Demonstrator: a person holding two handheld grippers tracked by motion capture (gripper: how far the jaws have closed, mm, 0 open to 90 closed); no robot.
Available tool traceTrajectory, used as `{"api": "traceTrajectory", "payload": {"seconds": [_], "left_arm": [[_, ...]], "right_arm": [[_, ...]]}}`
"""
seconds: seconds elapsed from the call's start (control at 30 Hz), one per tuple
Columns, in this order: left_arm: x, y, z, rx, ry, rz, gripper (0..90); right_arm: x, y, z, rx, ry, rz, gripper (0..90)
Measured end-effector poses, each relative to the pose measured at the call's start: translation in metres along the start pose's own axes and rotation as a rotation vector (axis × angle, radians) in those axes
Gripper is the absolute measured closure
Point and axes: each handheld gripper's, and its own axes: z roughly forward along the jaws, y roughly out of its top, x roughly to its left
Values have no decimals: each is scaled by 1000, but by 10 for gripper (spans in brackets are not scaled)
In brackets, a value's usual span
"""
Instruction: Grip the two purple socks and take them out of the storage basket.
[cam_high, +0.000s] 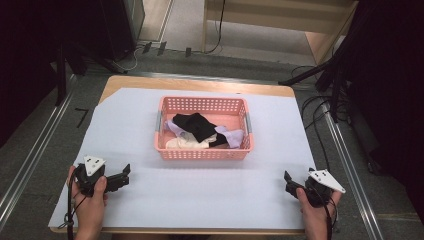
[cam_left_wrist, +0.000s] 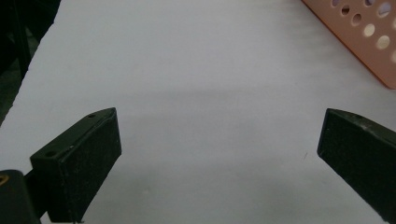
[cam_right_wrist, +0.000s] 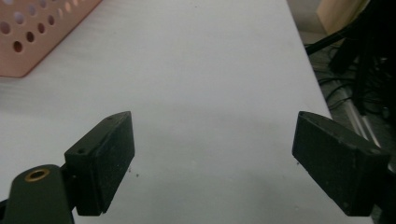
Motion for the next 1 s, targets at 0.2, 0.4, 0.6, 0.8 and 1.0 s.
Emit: {"api": "traceTrajectory", "payload": {"seconds": [0.2, 0.4, 0.6, 0.8, 1.0], "left_arm": [[1, -1, -2, -19, 6, -6, 3], [1, -2, -4, -47, 35, -28, 3], [5, -3, -6, -63, 16, -60, 3], [6, -3, -5, -56, -18, -52, 4], [2, -3, -6, -63, 16, -31, 112]], "right_arm": [[6, 0, 1, 10, -21, -53, 141], [5, 1, -5, -42, -48, -10, 150], [19, 12, -13, -90, -20, 2, 133], [38, 24, -12, -76, 6, -38, 91], [56, 39, -7, -91, 34, -28, 89]]}}
